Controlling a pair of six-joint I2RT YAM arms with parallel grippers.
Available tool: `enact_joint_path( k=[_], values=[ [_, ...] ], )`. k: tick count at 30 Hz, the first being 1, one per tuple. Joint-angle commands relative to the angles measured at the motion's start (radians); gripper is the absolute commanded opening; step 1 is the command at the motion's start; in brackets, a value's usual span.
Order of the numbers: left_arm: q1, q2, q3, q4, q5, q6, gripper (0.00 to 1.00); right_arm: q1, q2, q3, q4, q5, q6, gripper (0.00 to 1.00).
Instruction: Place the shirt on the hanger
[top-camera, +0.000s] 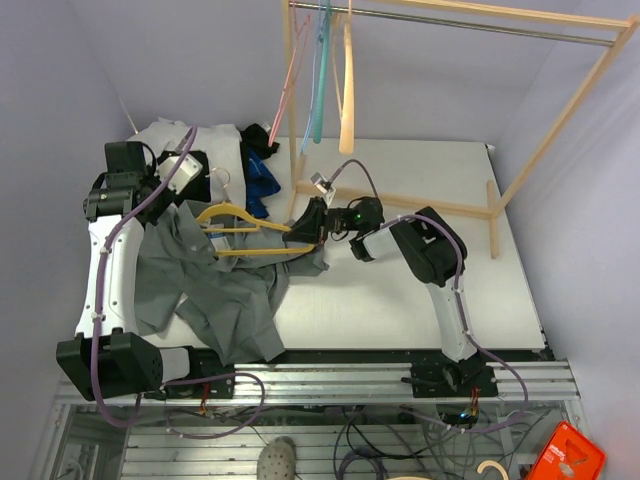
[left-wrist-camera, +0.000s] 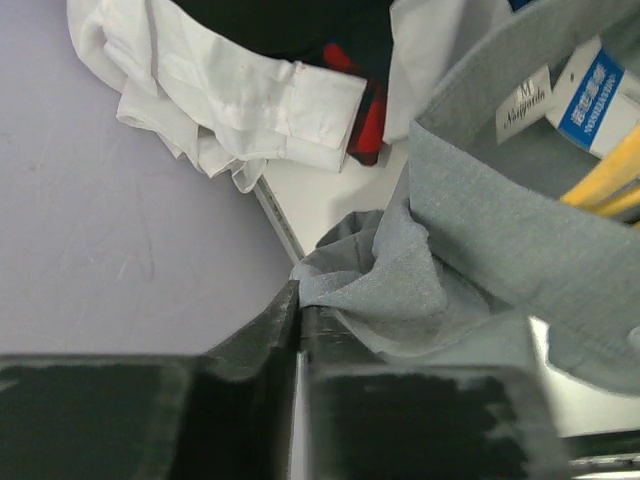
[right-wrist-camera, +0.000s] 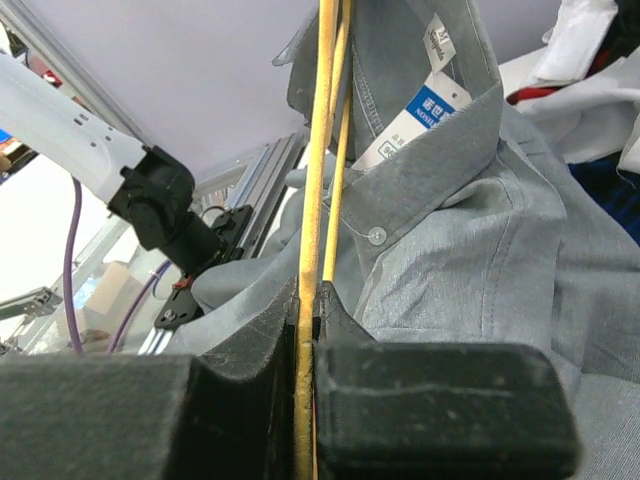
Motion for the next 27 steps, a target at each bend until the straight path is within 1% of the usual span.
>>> enact_joint_path(
  k=[1, 3, 4, 5, 8, 10, 13, 15, 16, 18, 20, 24, 27],
  values=[
    [0.008, 0.002, 0.02, -0.081, 0.001, 0.049, 0.3, 0.014, -0.01, -0.035, 0.288, -0.016, -0.01, 0.0],
    [0.01, 0.009, 0.054, -0.121, -0.02, 0.036, 0.67, 0.014, -0.02, -0.061, 0.289, -0.01, -0.032, 0.0],
    [0.014, 0.009, 0.073, -0.133, -0.02, 0.031, 0.95, 0.014, -0.02, -0.066, 0.289, -0.01, -0.036, 0.0],
    [0.016, 0.006, 0.098, -0.142, -0.019, 0.027, 1.0, 0.012, -0.019, -0.072, 0.289, -0.009, -0.041, 0.0],
    [0.017, 0.003, 0.186, -0.169, -0.01, 0.005, 0.99, 0.007, -0.024, -0.097, 0.289, 0.005, -0.068, 0.0],
    [0.017, 0.024, 0.274, -0.224, 0.024, -0.011, 0.99, 0.003, -0.029, -0.11, 0.288, 0.009, -0.084, 0.0],
    [0.018, 0.11, 0.428, -0.386, 0.13, -0.039, 0.99, -0.001, -0.036, -0.125, 0.288, 0.017, -0.099, 0.0],
    [0.018, 0.177, 0.477, -0.489, 0.225, -0.046, 0.99, -0.003, -0.041, -0.129, 0.288, 0.022, -0.104, 0.0],
    [0.019, 0.204, 0.476, -0.532, 0.274, -0.039, 0.99, -0.005, -0.042, -0.131, 0.288, 0.023, -0.106, 0.0],
    [0.019, 0.254, 0.428, -0.607, 0.353, -0.007, 0.99, -0.006, -0.045, -0.134, 0.288, 0.025, -0.111, 0.0],
    [0.019, 0.29, 0.373, -0.63, 0.399, -0.007, 0.99, -0.009, -0.046, -0.133, 0.289, 0.024, -0.109, 0.0],
    [0.018, 0.332, 0.308, -0.629, 0.429, -0.025, 0.99, -0.016, -0.055, -0.134, 0.288, 0.027, -0.112, 0.0],
    [0.018, 0.348, 0.293, -0.618, 0.395, -0.031, 0.99, -0.018, -0.058, -0.132, 0.289, 0.027, -0.111, 0.0]
  ],
)
